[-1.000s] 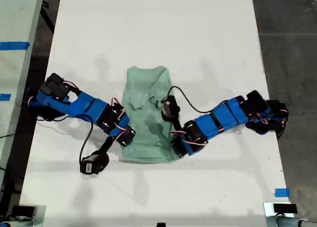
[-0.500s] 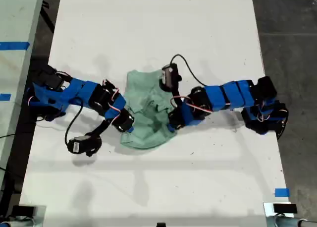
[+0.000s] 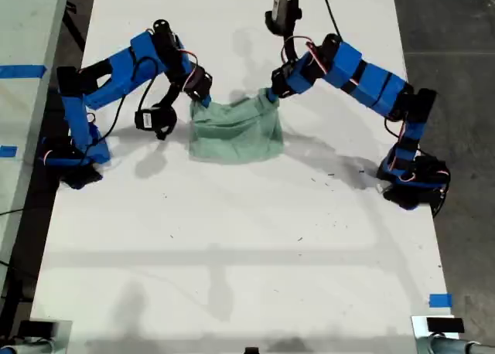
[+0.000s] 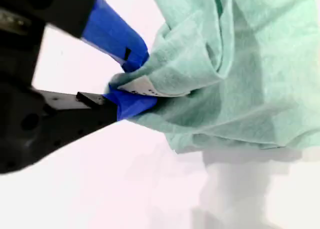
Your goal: Fold tshirt
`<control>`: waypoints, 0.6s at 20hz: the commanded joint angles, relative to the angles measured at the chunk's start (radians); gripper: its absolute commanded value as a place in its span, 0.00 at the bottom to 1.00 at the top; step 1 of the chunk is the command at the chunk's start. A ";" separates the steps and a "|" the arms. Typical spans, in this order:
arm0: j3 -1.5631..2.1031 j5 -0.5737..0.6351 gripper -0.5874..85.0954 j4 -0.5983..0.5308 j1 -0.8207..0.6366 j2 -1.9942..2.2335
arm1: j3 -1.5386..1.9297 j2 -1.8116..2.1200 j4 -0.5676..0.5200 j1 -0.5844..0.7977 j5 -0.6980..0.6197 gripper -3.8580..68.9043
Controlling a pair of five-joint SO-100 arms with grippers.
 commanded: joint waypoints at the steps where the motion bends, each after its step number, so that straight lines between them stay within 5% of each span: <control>1: 0.146 0.040 0.01 -0.130 -0.106 0.061 | 0.140 0.075 -0.206 0.075 -0.069 0.02; 3: 0.314 0.023 0.07 -0.287 -0.184 0.025 | 0.272 0.003 -0.370 0.109 -0.040 0.07; 5: 0.365 -0.028 0.32 -0.354 -0.282 -0.086 | 0.216 -0.187 -0.359 0.169 0.025 0.43; 6: 0.319 -0.029 0.34 -0.313 -0.322 -0.143 | 0.155 -0.261 -0.299 0.189 0.037 0.53; 12: 0.285 -0.048 0.33 -0.104 -0.305 0.178 | 0.270 0.138 -0.110 0.155 0.106 0.56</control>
